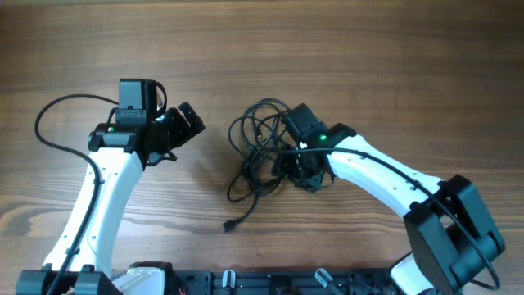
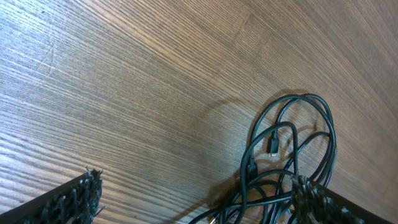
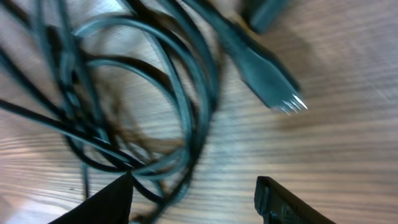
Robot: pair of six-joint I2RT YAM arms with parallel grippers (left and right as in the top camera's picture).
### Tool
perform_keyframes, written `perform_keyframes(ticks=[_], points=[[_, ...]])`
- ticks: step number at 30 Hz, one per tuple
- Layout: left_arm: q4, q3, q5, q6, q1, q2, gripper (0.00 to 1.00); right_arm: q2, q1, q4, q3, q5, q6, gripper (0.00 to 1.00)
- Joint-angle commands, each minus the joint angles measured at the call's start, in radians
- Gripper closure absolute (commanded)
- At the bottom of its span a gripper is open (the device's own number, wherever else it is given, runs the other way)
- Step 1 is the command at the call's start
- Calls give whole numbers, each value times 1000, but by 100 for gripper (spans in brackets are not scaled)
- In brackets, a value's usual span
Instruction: Untangle cables
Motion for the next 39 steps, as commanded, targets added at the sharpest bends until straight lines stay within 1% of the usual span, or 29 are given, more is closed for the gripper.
perform_keyframes(ticks=[1,3,6,11,12,13,15,17,19,21,24,25,27,30,32,34,37,38,39], points=[[5,10,9,22,3,8,0,-5,-3,62,-4,-11,-107,34],[4,10,37,18,3,9,2,-5,-3,102,-4,-4,-201,31],[6,10,89,15,0,14,5,-5,-14,112,0,-6,-251,28],[6,10,92,-37,-48,17,6,-5,-109,37,43,-17,-368,28],[6,10,92,-43,-64,17,8,-5,-127,28,48,-16,-381,27],[6,10,92,-50,-78,18,15,-5,-153,21,52,-20,-402,27],[5,10,91,-85,-101,18,21,-5,-179,11,52,-21,-407,27],[-2,10,92,-127,-132,18,21,-5,-186,8,52,-20,-420,26],[-18,10,96,-143,-149,18,20,-5,-186,8,52,-16,-427,25],[-52,11,96,-178,-159,10,22,-5,-187,9,52,-13,-430,24],[-118,12,94,-181,-161,-78,22,-5,-196,6,52,-13,-431,23],[-138,12,87,-181,-161,-131,24,-5,-203,3,52,-13,-434,23],[-165,10,88,-192,-175,-211,23,-5,-217,1,52,-13,-434,23],[-164,-3,83,-212,-251,-230,27,-5,-225,1,52,-13,-435,23],[-154,-42,45,-269,-327,-205,27,-5,-225,1,52,-13,-435,23],[-109,-98,24,-355,-412,-153,28,-5,-225,2,52,-12,-439,23],[-29,-143,24,-465,-480,-81,29,-5,-225,2,52,-13,-438,23],[-5,-151,24,-528,-501,-44,33,-5,-225,2,52,-12,-439,23],[8,-153,24,-592,-516,-10,36,-5,-225,1,52,-13,-446,23]])
